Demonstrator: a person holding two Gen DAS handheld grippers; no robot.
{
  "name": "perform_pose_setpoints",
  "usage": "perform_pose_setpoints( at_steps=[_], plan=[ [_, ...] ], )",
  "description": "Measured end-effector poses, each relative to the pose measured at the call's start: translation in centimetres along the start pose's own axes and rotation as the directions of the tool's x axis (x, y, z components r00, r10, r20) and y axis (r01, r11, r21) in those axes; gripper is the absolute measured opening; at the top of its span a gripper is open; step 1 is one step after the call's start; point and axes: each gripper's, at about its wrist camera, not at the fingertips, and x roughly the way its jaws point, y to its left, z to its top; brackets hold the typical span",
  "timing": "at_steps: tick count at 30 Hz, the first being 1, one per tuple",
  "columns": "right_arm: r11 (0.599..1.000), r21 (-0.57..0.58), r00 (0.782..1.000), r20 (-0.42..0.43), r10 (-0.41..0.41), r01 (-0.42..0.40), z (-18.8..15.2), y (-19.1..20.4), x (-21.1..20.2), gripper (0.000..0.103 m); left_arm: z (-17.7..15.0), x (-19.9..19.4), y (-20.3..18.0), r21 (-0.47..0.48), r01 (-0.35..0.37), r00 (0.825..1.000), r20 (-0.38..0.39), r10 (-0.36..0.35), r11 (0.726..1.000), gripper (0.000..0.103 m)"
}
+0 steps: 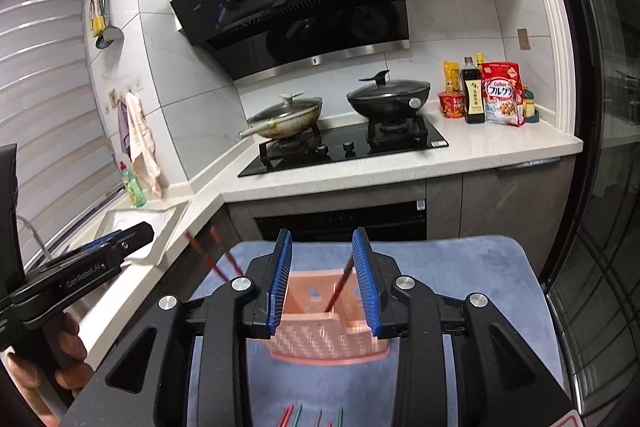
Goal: Organize utensils
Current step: 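Move both open tools back toward the remaining chopsticks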
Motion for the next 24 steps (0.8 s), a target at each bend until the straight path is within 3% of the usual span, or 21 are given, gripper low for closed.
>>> perform_pose_setpoints(
  at_steps=[13,24],
  plan=[
    [0.996,-0.080,0.994,-0.102,-0.047,0.039,-10.1,0.5,-6.1,0.031,-9.4,-3.5,1.0,0.046,-0.025,0.994,-0.101,0.029,0.999,0.047],
    [0.988,-0.131,0.975,-0.195,-0.108,0.084,-18.3,0.9,-8.5,0.031,-18.2,-5.2,2.0,0.051,-0.054,0.979,-0.192,0.063,0.997,0.047]
  ],
)
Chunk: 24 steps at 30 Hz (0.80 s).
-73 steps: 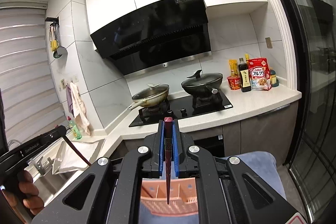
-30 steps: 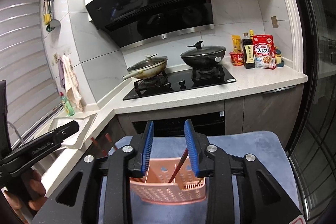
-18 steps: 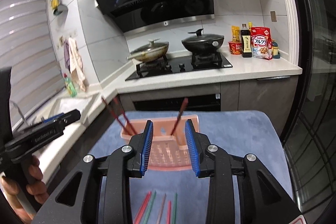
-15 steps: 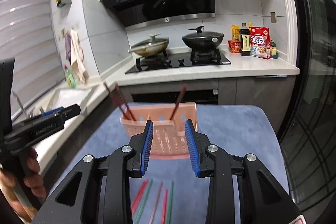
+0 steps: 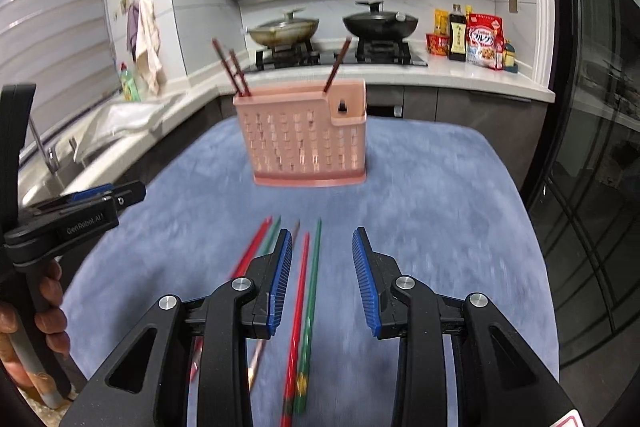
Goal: Organize utensils
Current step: 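Move both open tools back toward the remaining chopsticks, then grasp a green chopstick with the right tool while the left tool grasps a red chopstick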
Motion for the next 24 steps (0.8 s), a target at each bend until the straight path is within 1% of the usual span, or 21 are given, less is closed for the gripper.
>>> perform_pose_setpoints(
  at_steps=[8,12,17,20,21,23,24],
  plan=[
    [1.000,0.011,0.996,-0.092,-0.012,0.013,-5.7,0.3,1.2,0.031,-5.0,0.4,0.2,0.014,-0.008,0.997,-0.070,0.009,1.000,0.047],
    [1.000,0.009,0.992,-0.126,-0.014,0.015,-7.7,0.4,1.7,0.031,-7.1,0.5,0.1,0.025,-0.016,0.995,-0.097,0.019,1.000,0.047],
    [1.000,0.014,0.988,-0.157,-0.010,0.012,-9.7,0.4,2.3,0.028,-9.4,0.9,0.0,0.036,-0.021,0.992,-0.127,0.025,0.999,0.047],
    [1.000,0.020,0.985,-0.170,-0.002,0.006,-10.3,0.4,2.6,0.025,-10.3,1.1,-0.1,0.035,-0.022,0.990,-0.142,0.027,0.999,0.047],
    [1.000,0.020,0.984,-0.177,0.001,0.003,-10.5,0.4,2.7,0.022,-10.5,1.1,0.0,0.034,-0.020,0.989,-0.145,0.025,0.999,0.047],
    [1.000,0.020,0.983,-0.183,0.005,-0.001,-10.6,0.4,2.9,0.020,-10.9,1.0,-0.1,0.036,-0.018,0.989,-0.148,0.023,0.999,0.047],
    [1.000,0.019,0.982,-0.186,0.007,-0.004,-10.8,0.5,3.0,0.017,-11.1,1.0,-0.1,0.037,-0.018,0.989,-0.149,0.024,0.999,0.047]
  ],
)
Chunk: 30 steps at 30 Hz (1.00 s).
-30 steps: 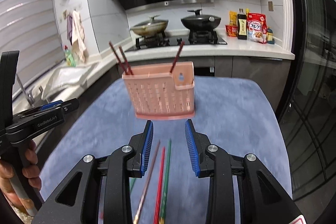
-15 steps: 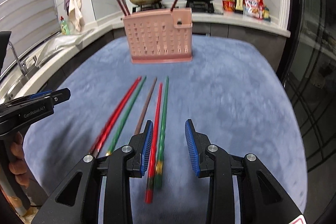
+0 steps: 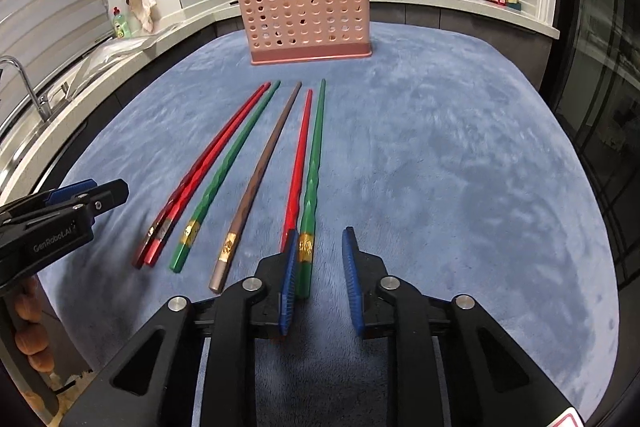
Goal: Organize utensils
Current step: 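Grasp a green chopstick with the right tool while the left tool grasps a red chopstick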
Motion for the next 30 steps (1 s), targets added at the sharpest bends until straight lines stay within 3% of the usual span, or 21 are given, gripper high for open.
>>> perform_pose_setpoints(
  at_steps=[6,30],
  plan=[
    [1.000,0.004,1.000,-0.020,0.018,-0.018,-0.3,0.1,0.6,0.009,-0.6,0.2,-0.2,-0.004,0.009,1.000,-0.019,-0.009,1.000,0.047],
    [1.000,0.023,0.999,-0.040,0.016,-0.015,-1.1,-0.1,1.0,0.007,-1.9,0.6,-1.4,0.016,0.059,0.997,-0.052,-0.058,0.998,0.047]
  ],
)
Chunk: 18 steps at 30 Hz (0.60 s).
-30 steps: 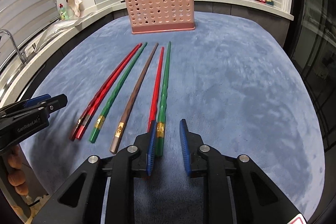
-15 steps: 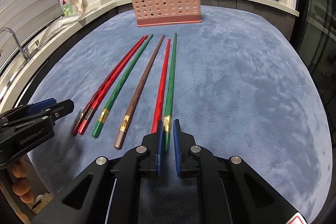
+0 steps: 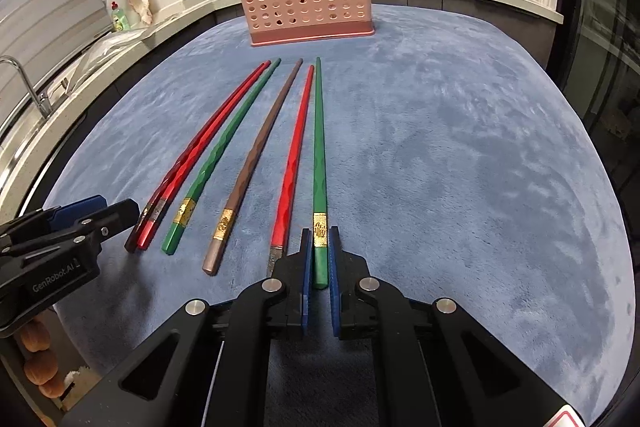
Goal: Organize utensils
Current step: 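Grasp a green chopstick with the right tool while the left tool grasps a red chopstick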
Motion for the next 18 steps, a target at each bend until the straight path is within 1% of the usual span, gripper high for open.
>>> perform_pose_setpoints(
  at_steps=[7,13,18],
  plan=[
    [1.000,0.009,1.000,0.000,0.003,-0.003,-0.12,-0.18,-0.14,0.007,-0.15,0.43,-0.14,-0.003,0.004,1.000,-0.009,-0.004,1.000,0.048],
    [1.000,0.020,1.000,-0.001,0.011,-0.011,-0.13,-0.34,-0.15,0.007,-0.34,0.70,-0.11,-0.014,0.021,1.000,-0.023,-0.021,1.000,0.048],
    [1.000,0.021,1.000,-0.001,0.011,-0.011,-0.12,-0.30,-0.16,0.007,-0.47,0.97,-0.33,-0.009,0.009,1.000,-0.024,-0.010,1.000,0.047]
  ],
)
